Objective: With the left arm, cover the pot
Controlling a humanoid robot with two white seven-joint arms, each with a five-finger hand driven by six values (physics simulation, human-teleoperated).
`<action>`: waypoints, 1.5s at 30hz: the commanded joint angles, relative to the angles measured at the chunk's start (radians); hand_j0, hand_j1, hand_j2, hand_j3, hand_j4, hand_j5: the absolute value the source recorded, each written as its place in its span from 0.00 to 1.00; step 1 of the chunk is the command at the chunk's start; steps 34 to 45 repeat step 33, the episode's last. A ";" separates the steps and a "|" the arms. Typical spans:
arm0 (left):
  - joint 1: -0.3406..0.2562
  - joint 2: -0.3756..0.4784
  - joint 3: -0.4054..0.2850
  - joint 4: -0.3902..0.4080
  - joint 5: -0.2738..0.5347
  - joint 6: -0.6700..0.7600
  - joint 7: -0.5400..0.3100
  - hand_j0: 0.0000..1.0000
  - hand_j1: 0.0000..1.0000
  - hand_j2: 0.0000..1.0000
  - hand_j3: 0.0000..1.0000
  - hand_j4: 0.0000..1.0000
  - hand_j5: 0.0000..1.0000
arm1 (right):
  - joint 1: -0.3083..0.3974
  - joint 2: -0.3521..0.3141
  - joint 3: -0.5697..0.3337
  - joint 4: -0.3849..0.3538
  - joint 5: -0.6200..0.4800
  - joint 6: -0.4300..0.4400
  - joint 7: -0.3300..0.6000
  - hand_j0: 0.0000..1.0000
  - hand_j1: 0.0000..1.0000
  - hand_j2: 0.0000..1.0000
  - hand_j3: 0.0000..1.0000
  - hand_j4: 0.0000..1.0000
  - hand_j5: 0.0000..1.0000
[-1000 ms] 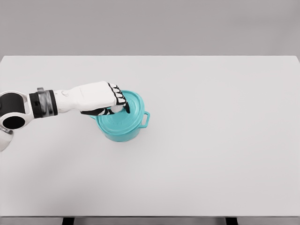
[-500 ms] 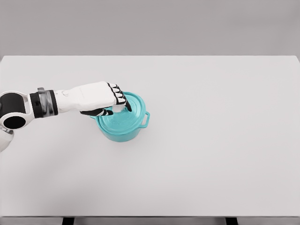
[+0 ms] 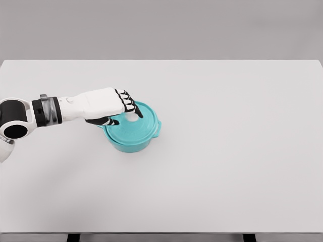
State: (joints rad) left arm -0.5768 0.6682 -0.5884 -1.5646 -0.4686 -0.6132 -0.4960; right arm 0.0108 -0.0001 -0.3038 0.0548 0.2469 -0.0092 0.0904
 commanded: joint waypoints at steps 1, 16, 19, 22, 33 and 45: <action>0.000 0.001 0.001 0.000 0.005 0.002 0.000 0.79 0.79 0.79 0.79 0.79 0.79 | 0.002 0.000 0.000 0.000 0.000 0.000 0.000 1.00 1.00 1.00 1.00 1.00 1.00; 0.000 0.070 0.144 -0.015 0.025 0.002 0.005 1.00 1.00 1.00 1.00 1.00 1.00 | 0.002 0.000 0.000 -0.001 0.000 0.000 0.000 1.00 1.00 1.00 1.00 1.00 1.00; 0.043 0.094 0.243 0.000 0.044 0.002 0.005 1.00 1.00 1.00 1.00 1.00 1.00 | 0.002 0.000 0.000 0.000 0.000 0.000 0.000 1.00 1.00 1.00 1.00 1.00 1.00; 0.107 0.111 0.340 0.035 0.044 0.002 0.005 1.00 1.00 1.00 1.00 1.00 1.00 | 0.000 0.000 0.000 0.000 0.000 0.000 0.000 1.00 1.00 1.00 1.00 1.00 1.00; 0.126 0.143 0.391 0.175 0.042 0.002 -0.001 1.00 1.00 1.00 1.00 1.00 1.00 | 0.002 0.000 0.000 0.000 0.000 0.000 0.000 1.00 1.00 1.00 1.00 1.00 1.00; 0.126 0.143 0.391 0.175 0.042 0.002 -0.001 1.00 1.00 1.00 1.00 1.00 1.00 | 0.002 0.000 0.000 0.000 0.000 0.000 0.000 1.00 1.00 1.00 1.00 1.00 1.00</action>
